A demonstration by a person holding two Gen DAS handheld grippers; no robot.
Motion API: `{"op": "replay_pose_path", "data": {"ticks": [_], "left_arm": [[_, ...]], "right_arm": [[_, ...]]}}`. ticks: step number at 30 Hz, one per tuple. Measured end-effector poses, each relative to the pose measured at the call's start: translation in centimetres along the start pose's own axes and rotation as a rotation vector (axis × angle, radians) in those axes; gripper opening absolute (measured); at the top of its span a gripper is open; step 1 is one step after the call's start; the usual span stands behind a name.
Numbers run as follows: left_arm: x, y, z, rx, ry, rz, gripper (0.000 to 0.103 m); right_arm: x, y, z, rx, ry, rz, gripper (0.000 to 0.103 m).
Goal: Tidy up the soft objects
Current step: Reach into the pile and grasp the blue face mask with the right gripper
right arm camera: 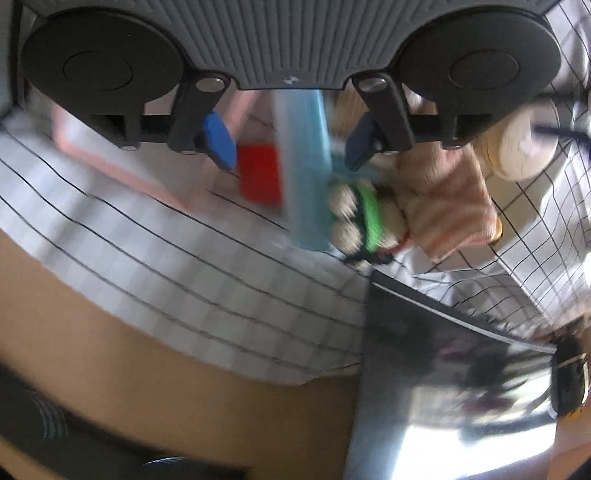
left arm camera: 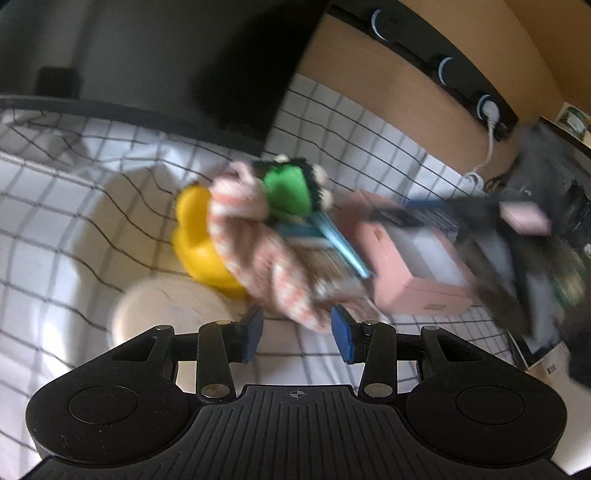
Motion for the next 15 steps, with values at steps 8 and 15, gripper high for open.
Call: {"op": "replay_pose_path", "data": {"ticks": [8, 15], "left_arm": [[0.4, 0.0, 2.4, 0.079, 0.02, -0.001, 0.044], [-4.5, -1.3, -4.4, 0.074, -0.041, 0.026, 0.044]], "right_arm": [[-8.8, 4.1, -0.8, 0.101, 0.191, -0.083, 0.01], [3.6, -0.4, 2.1, -0.002, 0.066, -0.149, 0.004]]}}
Point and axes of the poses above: each gripper's, at about its wrist camera, not at the fingertips, and x roughly against the way its jaws point, y to its left, z to its underside, the point moved 9 cm from there along -x, roughly the way its jaws point, and after that the axes turned 14 degrees about z, right-handed, at the moved point
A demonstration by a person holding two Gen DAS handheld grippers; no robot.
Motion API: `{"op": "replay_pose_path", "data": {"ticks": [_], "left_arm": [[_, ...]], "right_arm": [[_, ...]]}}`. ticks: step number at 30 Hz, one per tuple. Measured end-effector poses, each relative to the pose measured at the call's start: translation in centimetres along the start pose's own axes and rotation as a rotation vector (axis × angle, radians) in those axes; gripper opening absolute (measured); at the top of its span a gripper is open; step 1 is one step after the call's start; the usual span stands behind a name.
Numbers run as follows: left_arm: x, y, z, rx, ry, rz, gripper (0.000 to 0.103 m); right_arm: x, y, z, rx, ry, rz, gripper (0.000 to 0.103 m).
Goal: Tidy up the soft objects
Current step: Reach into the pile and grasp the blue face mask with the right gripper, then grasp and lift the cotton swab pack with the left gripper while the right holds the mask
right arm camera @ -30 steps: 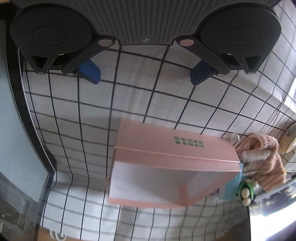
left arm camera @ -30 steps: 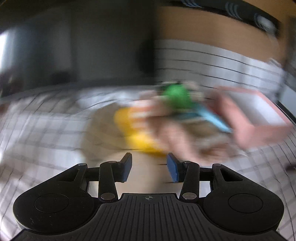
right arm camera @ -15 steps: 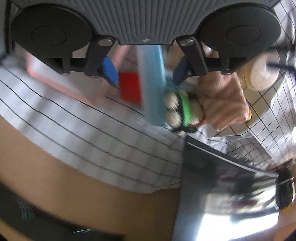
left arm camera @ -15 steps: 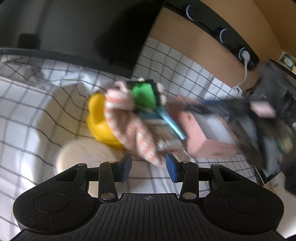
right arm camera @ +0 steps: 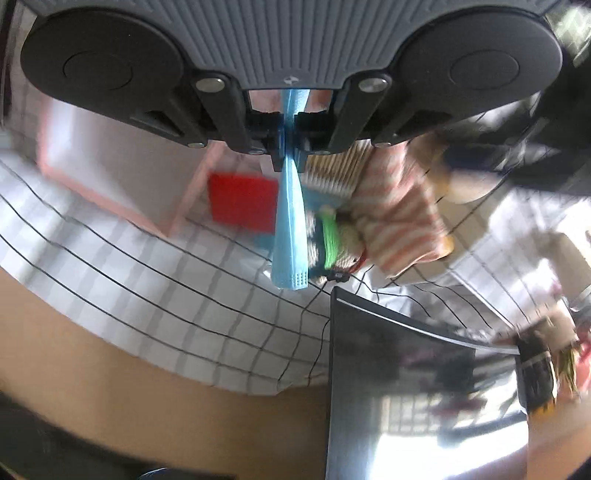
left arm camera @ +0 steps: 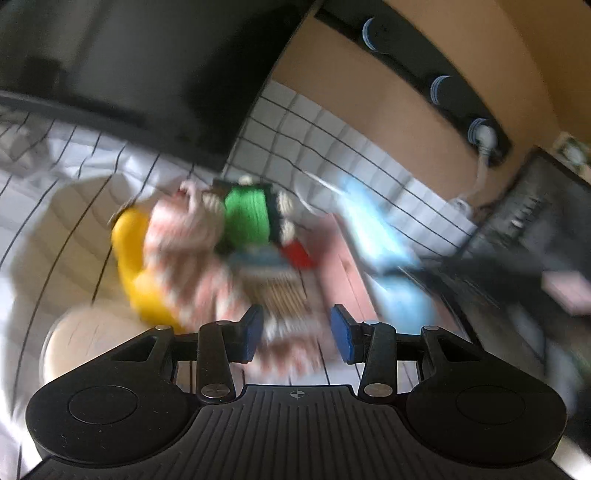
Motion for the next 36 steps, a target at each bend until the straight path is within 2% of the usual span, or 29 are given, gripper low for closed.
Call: {"op": "replay_pose_path", "data": {"ticks": [3, 5, 7, 9, 12, 16, 18, 20, 23, 29, 35, 36], "left_arm": [[-3.5, 1.4, -1.0, 0.076, 0.028, -0.126, 0.044], [-5.4, 1.6, -0.9, 0.115, 0.043, -0.155, 0.044], [-6.9, 1.4, -0.3, 0.113, 0.078, -0.183, 0.045], [-8.6, 0.7, 0.2, 0.049, 0.115, -0.22, 0.046], [-10.9, -0.2, 1.0, -0.093, 0.163, -0.303, 0.049], [-13.4, -0.9, 1.1, -0.208, 0.191, -0.388, 0.063], [-14.5, -1.3, 1.4, -0.277, 0.232, -0.427, 0.069], [-14.6, -1.6, 2.1, -0.37, 0.277, -0.447, 0.069], [-14.2, -1.7, 2.9, -0.454, 0.283, -0.426, 0.072], [-12.1, 0.1, 2.4, -0.301, 0.2, -0.364, 0.078], [-10.4, 0.0, 3.1, -0.277, 0.204, -0.289, 0.069], [-9.7, -0.3, 3.2, -0.286, 0.202, -0.271, 0.06]], "right_arm": [[3.5, -2.6, 3.1, -0.079, 0.009, 0.026, 0.004], [4.8, -4.2, 5.5, -0.112, -0.001, 0.095, 0.004], [5.9, -5.7, 8.3, -0.127, -0.004, 0.185, 0.004], [6.4, -6.5, 10.9, -0.144, 0.006, 0.236, 0.004], [6.6, -6.8, 14.3, -0.163, 0.036, 0.252, 0.004], [6.5, -7.0, 17.9, -0.213, 0.062, 0.218, 0.004], [6.0, -7.1, 18.7, -0.241, 0.078, 0.198, 0.005], [6.1, -7.0, 19.4, -0.254, 0.077, 0.195, 0.005], [6.3, -7.8, 19.8, -0.266, 0.06, 0.194, 0.005], [6.3, -9.0, 20.2, -0.282, 0.049, 0.2, 0.005], [8.7, -9.2, 18.8, -0.282, 0.016, 0.168, 0.005], [9.4, -9.4, 18.6, -0.285, 0.009, 0.165, 0.005]]}}
Point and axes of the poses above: each gripper's, at about its wrist camera, not at the fingertips, and x roughly against the way its jaws point, y to its left, z to its underside, the point moved 9 cm from there along -x, roughly the way its jaws point, and after that the axes turned 14 degrees about z, right-handed, at the moved point
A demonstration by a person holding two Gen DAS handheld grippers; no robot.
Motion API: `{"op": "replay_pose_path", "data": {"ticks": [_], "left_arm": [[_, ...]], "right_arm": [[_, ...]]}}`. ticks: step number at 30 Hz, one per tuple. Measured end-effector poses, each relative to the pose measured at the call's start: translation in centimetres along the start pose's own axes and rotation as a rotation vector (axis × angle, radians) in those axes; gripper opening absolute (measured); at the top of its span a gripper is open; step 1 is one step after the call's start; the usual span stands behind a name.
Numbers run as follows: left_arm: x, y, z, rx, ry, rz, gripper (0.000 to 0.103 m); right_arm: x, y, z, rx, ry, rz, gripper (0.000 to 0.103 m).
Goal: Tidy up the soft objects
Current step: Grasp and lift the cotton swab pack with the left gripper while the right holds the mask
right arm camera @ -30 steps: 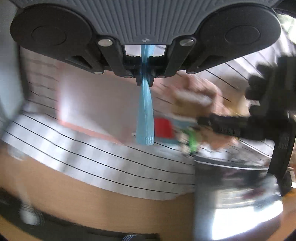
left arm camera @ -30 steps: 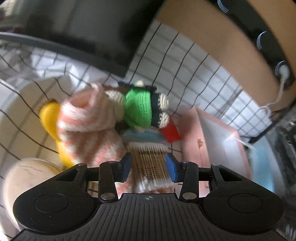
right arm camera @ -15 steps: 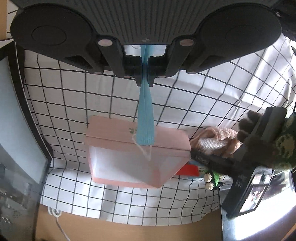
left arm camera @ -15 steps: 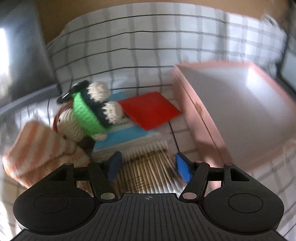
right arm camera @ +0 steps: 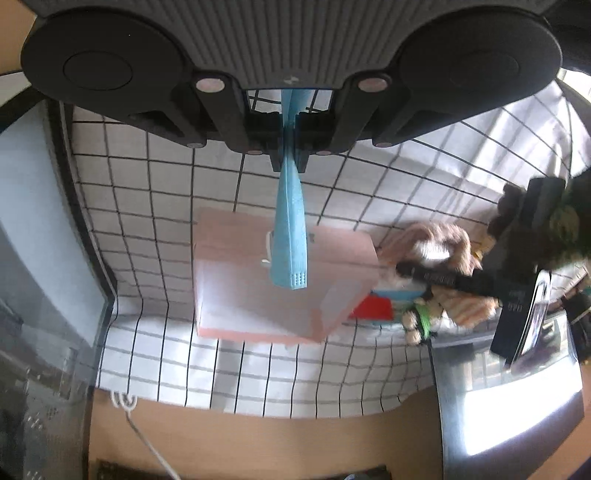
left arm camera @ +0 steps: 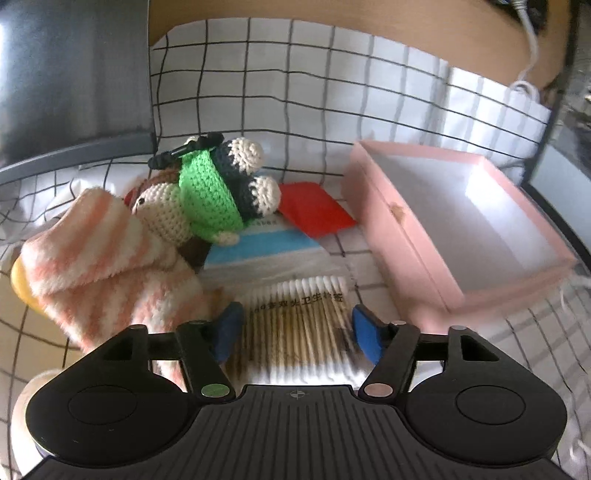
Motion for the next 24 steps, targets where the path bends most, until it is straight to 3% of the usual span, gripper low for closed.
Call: {"op": "replay_pose_path", "data": {"ticks": [1, 4, 5, 7, 9, 12, 15, 19, 20, 22, 24], "left_arm": [[0.7, -0.6, 0.3, -0.022, -0.008, 0.018, 0.057], [3.9, -3.4, 1.8, -0.114, -0.024, 0.08, 0.012], [4.7, -4.5, 2.2, -0.145, -0.027, 0.105, 0.01], [6.2, -6.4, 3.1, -0.22, -0.031, 0.128, 0.012], [6.7, -6.6, 3.5, -0.244, -0.039, 0.091, 0.014], [6.8, -4.8, 2.5, -0.166, -0.083, 0.047, 0.016], [5.4, -3.2, 1.6, -0.129, -0.009, 0.04, 0.019], [2.1, -3.4, 2.4, -0.194, 0.114, 0.082, 0.022], [1.6, -3.8, 2.4, -0.221, 0.1, 0.098, 0.025], [1.1, -4.6, 2.5, -0.238, 0.119, 0.143, 0.05], [0.7, -5.3, 2.7, -0.255, 0.139, 0.182, 0.067]], "right_arm": [[0.6, -0.2, -0.2, -0.003, -0.005, -0.001, 0.005], [2.7, -1.2, -1.1, -0.004, -0.036, 0.022, 0.005], [3.2, -1.5, -1.4, -0.002, -0.047, 0.033, 0.005], [4.4, -2.3, -1.9, 0.0, -0.075, 0.054, 0.005], [5.1, -2.8, -2.3, 0.004, -0.093, 0.076, 0.005], [5.2, -3.1, -2.4, -0.004, -0.095, 0.089, 0.005], [4.9, -2.5, -2.2, -0.006, -0.093, 0.088, 0.005], [4.2, -1.1, -2.0, -0.015, -0.09, 0.065, 0.005], [4.1, -0.7, -2.0, -0.014, -0.09, 0.061, 0.005], [4.1, -0.1, -1.8, -0.01, -0.094, 0.053, 0.005], [4.2, 0.1, -1.5, -0.016, -0.093, 0.045, 0.005]]}}
Point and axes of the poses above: each gripper's, at about its wrist camera, not at the fingertips, and x roughly against the way its jaws point, y to its left, z to its underside, the point moved 9 cm from there along -x, roughly the way its jaws point, and after that the axes turned 14 degrees about z, right-handed, at the moved point
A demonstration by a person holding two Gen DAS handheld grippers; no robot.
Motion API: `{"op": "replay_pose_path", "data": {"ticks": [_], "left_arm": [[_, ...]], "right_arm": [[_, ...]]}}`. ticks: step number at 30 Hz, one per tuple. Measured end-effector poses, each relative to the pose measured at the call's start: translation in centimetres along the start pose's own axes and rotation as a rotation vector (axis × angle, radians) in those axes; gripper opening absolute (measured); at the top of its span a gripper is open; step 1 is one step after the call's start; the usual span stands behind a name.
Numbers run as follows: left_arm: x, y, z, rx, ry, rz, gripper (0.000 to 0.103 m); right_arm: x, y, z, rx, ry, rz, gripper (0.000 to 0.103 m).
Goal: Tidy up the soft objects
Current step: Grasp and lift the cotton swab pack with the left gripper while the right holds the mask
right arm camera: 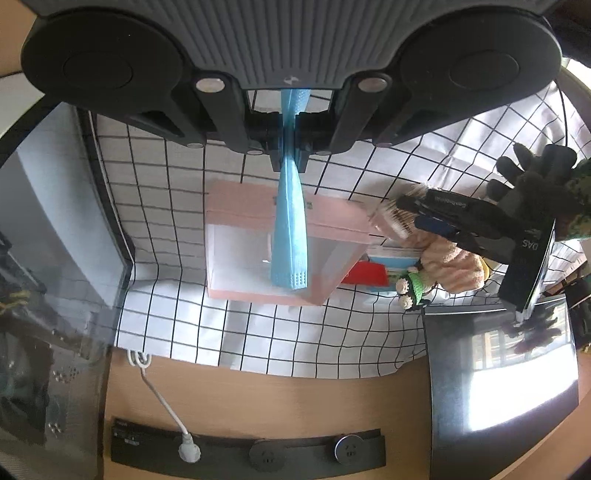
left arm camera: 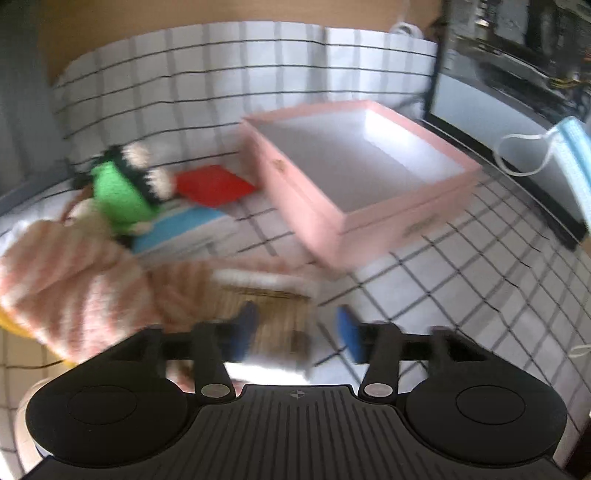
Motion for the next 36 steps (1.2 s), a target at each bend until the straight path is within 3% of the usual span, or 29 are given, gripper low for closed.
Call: {"op": "replay_pose_path", "data": {"ticks": [1, 3, 6, 8, 10, 17, 19, 21, 24, 27, 31, 34, 36], "left_arm": [[-0.2, -0.4, 0.1, -0.026, 0.012, 0.01, 0.072], [-0.4, -0.6, 0.2, -0.087, 0.026, -0.013, 0.072], [0.3, 0.2, 0.0, -0.19, 0.035, -0.155, 0.069], [0.4, 1.4, 0.0, -0.176, 0.05, -0.191, 0.072], [0.1, 2.7, 0.1, -0.075, 0.064, -0.138, 0.076], [-1.3, 5.2, -0.1, 0.107, 0.055, -0.054, 0.084], [-1.0, 4.9, 0.0, 0.108, 0.032, -0.053, 0.076], [-0.1, 3.9, 0.1, 0.097, 0.027, -0.06, 0.075], [2.7, 0.4, -0.3, 0.076, -0.01, 0.016, 0.075], [6.8, -4.0, -4.0, 0.085, -0.105, 0.154, 0.075], [10.4, -6.8, -12.8, 0.034, -0.286, 0.148, 0.077], [8.5, -6.7, -18.4, 0.118, -0.349, 0.206, 0.077], [3.8, -5.9, -19.6, 0.145, -0.286, 0.238, 0.079]], "right_arm": [[0.0, -0.1, 0.1, -0.006, 0.005, -0.001, 0.005], [-0.2, -0.3, 0.6, -0.017, 0.021, 0.007, 0.005], [-0.5, -0.8, 1.2, -0.021, 0.037, 0.031, 0.005], [-0.6, -1.2, 1.6, -0.025, 0.042, 0.037, 0.005], [-0.8, -1.2, 1.9, -0.029, 0.051, 0.038, 0.005], [-0.9, -0.9, 2.7, -0.015, 0.058, 0.037, 0.005], [-0.7, -1.2, 2.8, -0.016, 0.055, 0.047, 0.005], [-0.4, -1.8, 2.9, -0.021, 0.053, 0.06, 0.005], [0.2, -2.9, 3.0, -0.033, 0.055, 0.077, 0.005], [1.1, -4.4, 2.9, -0.04, 0.045, 0.105, 0.005], [2.1, -5.7, 1.6, -0.063, 0.006, 0.111, 0.005], [2.5, -5.7, 0.6, -0.063, -0.036, 0.103, 0.005], [2.5, -5.5, 0.5, -0.066, -0.053, 0.098, 0.005]]}}
Point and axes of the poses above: each gripper's, at about its wrist camera, not at the fingertips, and x roughly against the way its jaws point, y to its left, z to its underside, the point moved 9 cm from there along -x, roughly the way its jaws point, and after that the axes turned 14 degrees about z, right-handed, at the moved point
